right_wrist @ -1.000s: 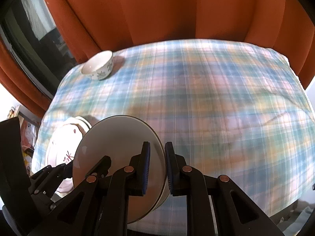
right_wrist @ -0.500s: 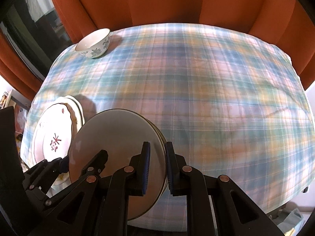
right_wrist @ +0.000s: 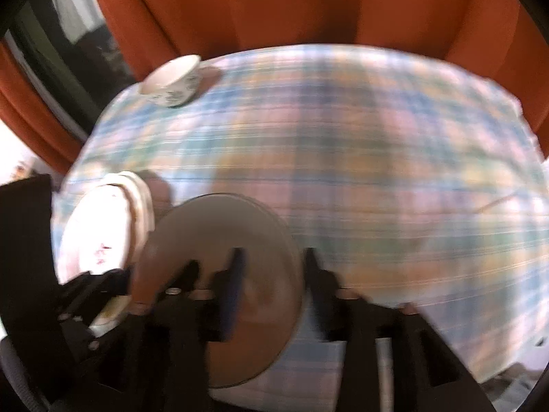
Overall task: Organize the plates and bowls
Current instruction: 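Lower the bowl beside the plate stack and open the right gripper, then move the open right gripper to the lone white bowl by the curtain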
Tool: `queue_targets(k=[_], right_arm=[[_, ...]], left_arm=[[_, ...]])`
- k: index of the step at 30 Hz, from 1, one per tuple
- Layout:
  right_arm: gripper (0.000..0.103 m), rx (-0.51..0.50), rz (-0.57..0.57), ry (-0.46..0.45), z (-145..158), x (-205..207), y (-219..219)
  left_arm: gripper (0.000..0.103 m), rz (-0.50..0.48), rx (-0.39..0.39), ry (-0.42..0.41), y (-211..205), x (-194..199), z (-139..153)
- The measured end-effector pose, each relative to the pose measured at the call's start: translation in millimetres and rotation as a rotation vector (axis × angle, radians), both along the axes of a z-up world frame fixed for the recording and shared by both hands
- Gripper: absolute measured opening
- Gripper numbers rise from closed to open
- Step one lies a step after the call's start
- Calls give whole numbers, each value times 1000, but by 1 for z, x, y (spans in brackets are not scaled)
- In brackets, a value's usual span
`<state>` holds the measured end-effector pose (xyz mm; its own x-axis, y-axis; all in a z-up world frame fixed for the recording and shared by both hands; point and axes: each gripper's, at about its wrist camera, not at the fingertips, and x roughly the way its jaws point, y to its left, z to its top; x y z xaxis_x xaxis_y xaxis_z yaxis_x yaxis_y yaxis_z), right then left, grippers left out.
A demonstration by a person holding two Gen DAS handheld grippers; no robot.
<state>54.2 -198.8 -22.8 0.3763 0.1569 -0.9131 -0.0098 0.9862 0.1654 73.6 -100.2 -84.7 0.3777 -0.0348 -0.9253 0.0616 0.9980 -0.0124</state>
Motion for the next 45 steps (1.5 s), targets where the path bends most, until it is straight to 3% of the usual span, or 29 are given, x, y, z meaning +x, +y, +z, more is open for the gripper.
queue_targets(k=[2, 5, 9, 20, 26, 37, 45], right_arm=[[69, 4, -8, 9, -2, -1, 0], [71, 9, -18, 30, -6, 1, 3], [72, -4, -27, 28, -1, 0, 7], [75, -70, -138, -33, 22, 13, 30], [75, -104, -187, -77, 39, 24, 63], [75, -124, -201, -153, 58, 51, 143], [79, -112, -156, -159, 63, 79, 178]], left_arm=[[67, -1, 6, -11, 2, -1, 2], [81, -1, 28, -22, 6, -2, 4], [86, 12, 6, -31, 16, -2, 8], [88, -62, -51, -96, 56, 18, 36], [88, -103, -57, -120, 91, 36, 50], [88, -125, -56, -168, 167, 65, 69], [88, -136, -56, -196, 192, 88, 78]])
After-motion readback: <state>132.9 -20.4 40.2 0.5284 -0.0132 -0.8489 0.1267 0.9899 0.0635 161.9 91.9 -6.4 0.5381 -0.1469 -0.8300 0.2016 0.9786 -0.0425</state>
